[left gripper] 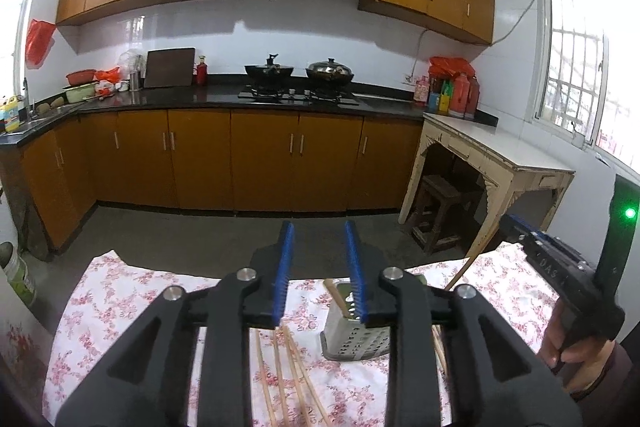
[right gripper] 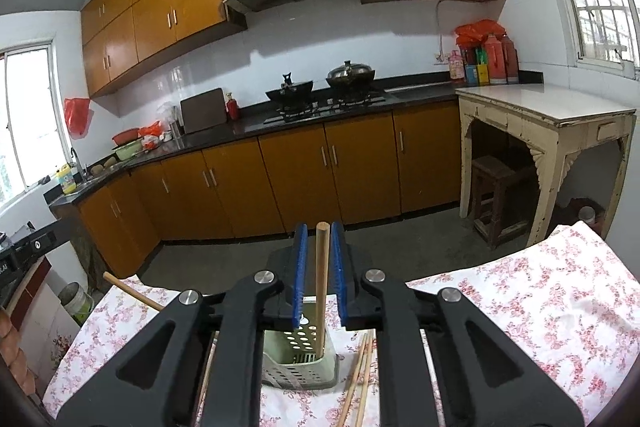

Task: Organize utensils
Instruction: 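Open the left tool into the holder while the right tool releases its chopstick, then move both tools back down to the loose chopsticks on the cloth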

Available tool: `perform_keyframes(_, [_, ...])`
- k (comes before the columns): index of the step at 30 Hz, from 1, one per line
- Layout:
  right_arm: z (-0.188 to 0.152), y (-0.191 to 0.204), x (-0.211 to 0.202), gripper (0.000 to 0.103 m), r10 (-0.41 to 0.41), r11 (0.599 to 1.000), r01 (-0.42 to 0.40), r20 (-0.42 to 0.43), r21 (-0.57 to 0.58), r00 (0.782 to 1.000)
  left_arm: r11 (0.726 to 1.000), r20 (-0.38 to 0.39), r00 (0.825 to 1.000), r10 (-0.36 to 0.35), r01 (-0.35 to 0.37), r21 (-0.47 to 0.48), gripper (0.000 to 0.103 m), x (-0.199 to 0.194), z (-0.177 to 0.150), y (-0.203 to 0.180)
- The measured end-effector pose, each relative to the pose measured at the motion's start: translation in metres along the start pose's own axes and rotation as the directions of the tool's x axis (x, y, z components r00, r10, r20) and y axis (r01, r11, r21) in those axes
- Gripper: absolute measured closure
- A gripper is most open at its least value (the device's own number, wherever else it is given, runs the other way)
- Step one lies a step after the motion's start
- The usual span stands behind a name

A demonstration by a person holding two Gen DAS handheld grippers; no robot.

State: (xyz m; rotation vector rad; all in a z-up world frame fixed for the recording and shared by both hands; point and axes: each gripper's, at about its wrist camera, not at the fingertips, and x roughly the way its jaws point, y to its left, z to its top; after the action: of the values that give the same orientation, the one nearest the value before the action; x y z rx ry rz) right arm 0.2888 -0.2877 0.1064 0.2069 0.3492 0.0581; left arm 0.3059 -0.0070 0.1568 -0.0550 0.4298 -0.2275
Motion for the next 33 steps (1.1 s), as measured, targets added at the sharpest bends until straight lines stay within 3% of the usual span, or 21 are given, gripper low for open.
perform_keyframes(5, [0.005,-0.003,-0.029,0.082,-0.017,1.0,0.018,0.048,-0.012,0.999,0.999,0.025,0.999,0.035,-0.036,0.007,0.069,-0.025,-0.009,0.007])
perform_keyframes(10, [-0.007,-0.023,-0.05,0.08,-0.06,0.998,0.06,0.044,0.001,0.997,0.995,0.03,0.995,0.092,-0.093,0.028,0.062,-0.048,-0.042,0.021])
perform_keyframes(14, [-0.039,-0.046,-0.047,0.08,-0.124,0.992,0.124,-0.027,0.002,0.992,0.99,-0.017,0.991,0.136,-0.136,0.03,0.049,-0.046,-0.078,0.036])
perform_keyframes(19, [-0.091,-0.068,-0.019,0.08,-0.161,0.986,0.168,-0.185,0.023,0.97,0.982,-0.125,0.975,0.184,-0.187,-0.013,0.032,-0.021,-0.121,0.057])
perform_keyframes(25, [-0.16,-0.073,0.018,0.08,-0.146,0.987,0.162,-0.383,0.009,0.912,0.955,-0.256,0.927,0.275,-0.294,-0.04,0.006,0.012,-0.161,0.078])
perform_keyframes(30, [-0.191,-0.074,0.03,0.08,-0.138,0.987,0.159,-0.451,0.01,0.882,0.948,-0.349,0.896,0.276,-0.313,-0.056,0.004,0.03,-0.185,0.084])
perform_keyframes(33, [-0.197,-0.073,0.035,0.08,-0.139,0.988,0.155,-0.463,-0.003,0.875,0.968,-0.368,0.908,0.199,-0.24,-0.069,0.004,0.037,-0.195,0.082])
